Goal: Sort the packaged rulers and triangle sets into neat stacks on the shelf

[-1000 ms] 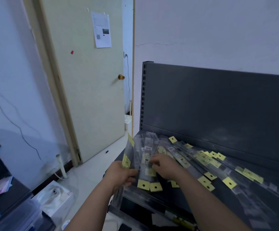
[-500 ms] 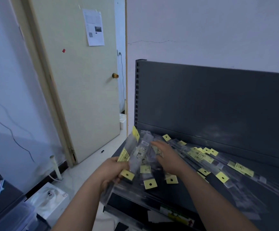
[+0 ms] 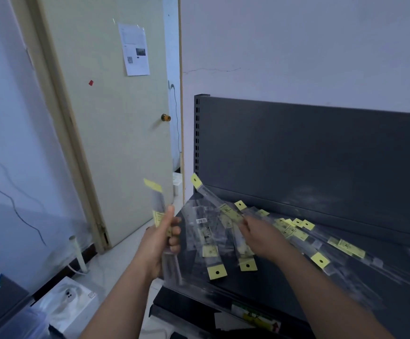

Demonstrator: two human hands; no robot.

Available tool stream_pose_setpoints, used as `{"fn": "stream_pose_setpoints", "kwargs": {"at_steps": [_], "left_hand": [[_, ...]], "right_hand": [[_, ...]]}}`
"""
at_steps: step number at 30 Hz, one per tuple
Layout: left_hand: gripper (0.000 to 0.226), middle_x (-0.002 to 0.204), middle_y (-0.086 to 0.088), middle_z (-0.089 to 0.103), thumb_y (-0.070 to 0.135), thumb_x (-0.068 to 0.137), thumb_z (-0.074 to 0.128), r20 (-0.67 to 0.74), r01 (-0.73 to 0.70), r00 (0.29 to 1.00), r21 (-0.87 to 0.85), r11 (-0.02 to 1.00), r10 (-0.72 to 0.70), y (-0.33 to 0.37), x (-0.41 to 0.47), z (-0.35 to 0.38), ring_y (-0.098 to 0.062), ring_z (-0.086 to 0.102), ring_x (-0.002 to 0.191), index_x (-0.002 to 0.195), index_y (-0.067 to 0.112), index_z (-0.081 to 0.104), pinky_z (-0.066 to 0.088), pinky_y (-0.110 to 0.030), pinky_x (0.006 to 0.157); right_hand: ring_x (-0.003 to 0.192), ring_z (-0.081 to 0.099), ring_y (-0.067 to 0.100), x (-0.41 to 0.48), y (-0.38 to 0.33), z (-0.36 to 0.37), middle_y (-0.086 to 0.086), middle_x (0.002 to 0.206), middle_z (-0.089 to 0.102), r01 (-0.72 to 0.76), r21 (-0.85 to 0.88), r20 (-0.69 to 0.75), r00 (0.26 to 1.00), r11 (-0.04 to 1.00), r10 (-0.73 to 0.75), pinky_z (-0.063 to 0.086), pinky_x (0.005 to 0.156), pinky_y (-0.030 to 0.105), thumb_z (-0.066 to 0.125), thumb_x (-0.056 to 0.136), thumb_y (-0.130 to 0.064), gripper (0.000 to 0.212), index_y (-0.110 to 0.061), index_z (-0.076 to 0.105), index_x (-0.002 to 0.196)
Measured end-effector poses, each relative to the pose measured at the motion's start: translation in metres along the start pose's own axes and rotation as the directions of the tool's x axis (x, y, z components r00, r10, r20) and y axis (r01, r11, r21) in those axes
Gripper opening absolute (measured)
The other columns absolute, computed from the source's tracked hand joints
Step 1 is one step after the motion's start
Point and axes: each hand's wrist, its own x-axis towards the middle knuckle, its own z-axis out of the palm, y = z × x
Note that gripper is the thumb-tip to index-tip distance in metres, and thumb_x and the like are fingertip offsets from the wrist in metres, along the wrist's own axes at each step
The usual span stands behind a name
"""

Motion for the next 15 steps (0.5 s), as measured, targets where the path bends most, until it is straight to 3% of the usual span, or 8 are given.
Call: {"fn": "stream_pose_setpoints", "kwargs": {"at_steps": [2,4,7,10,13,15], "left_hand": [[0.043,0.059,0.003,0.043,0.05,0.073,0.073,0.014,-0.043,0.999,0.137,0.99,0.042,-0.017,0.001,0.021,-0.01,0.034,0.047,0.083,0.012,0.056,0.031,-0.022,0.043],[0.032,0.058,0.005,0.04,0.033,0.078,0.077,0.014,-0.074,0.997,0.204,0.976,0.072,-0.031,0.005,0.046,-0.009,0.034,0.047,0.087,0.009,0.059,0.032,-0.024,0.044],[0.025,0.056,0.001,0.039,0.026,0.084,0.073,0.037,-0.136,0.991,0.262,0.955,0.131,-0.04,0.013,0.073,-0.01,0.038,0.044,0.078,0.008,0.056,0.035,-0.024,0.043],[0.023,0.053,-0.005,0.04,0.022,0.093,0.062,0.054,-0.14,0.99,0.242,0.96,0.131,-0.044,0.02,0.088,-0.015,0.039,0.045,0.075,0.009,0.056,0.034,-0.025,0.044],[0.022,0.065,-0.013,0.049,0.021,0.096,0.054,0.039,-0.09,0.996,0.231,0.969,0.083,-0.049,0.024,0.102,-0.023,0.045,0.06,0.079,0.007,0.056,0.039,-0.032,0.053],[0.025,0.078,-0.016,0.063,0.022,0.098,0.046,0.004,0.008,1.0,0.159,0.987,-0.009,-0.051,0.028,0.109,-0.027,0.059,0.068,0.089,0.004,0.06,0.049,-0.036,0.059]], "right_hand": [[0.067,0.047,0.021,-0.01,-0.008,0.006,-0.001,0.078,0.05,0.029,0.015,0.003,1.0,0.999,-0.029,0.036,0.06,0.035,0.025,0.103,-0.036,0.022,-0.02,0.038,0.095],[0.068,0.049,0.021,-0.018,-0.017,0.012,0.001,0.08,0.052,0.07,0.066,0.007,0.997,0.995,-0.071,0.032,0.057,0.034,0.024,0.103,-0.037,0.023,-0.02,0.038,0.103],[0.098,0.057,0.025,-0.023,-0.015,0.018,0.007,0.117,0.061,0.14,0.125,0.016,0.99,0.982,-0.143,0.042,0.075,0.033,0.023,0.103,-0.038,0.037,-0.025,0.039,0.134],[0.122,0.047,0.02,-0.028,0.001,0.016,0.002,0.143,0.046,0.157,0.248,0.074,0.981,0.956,-0.18,0.04,0.098,0.033,0.023,0.103,-0.037,0.045,-0.038,0.026,0.147],[0.128,0.042,0.019,-0.039,0.018,0.008,-0.002,0.141,0.045,0.148,0.274,0.111,0.977,0.95,-0.184,0.035,0.101,0.033,0.024,0.1,-0.054,0.047,-0.049,0.021,0.146],[0.122,0.047,0.013,-0.05,0.028,-0.004,-0.009,0.131,0.053,0.086,0.393,0.052,0.992,0.916,-0.116,0.037,0.098,0.029,0.024,0.097,-0.06,0.049,-0.04,0.045,0.137]]}}
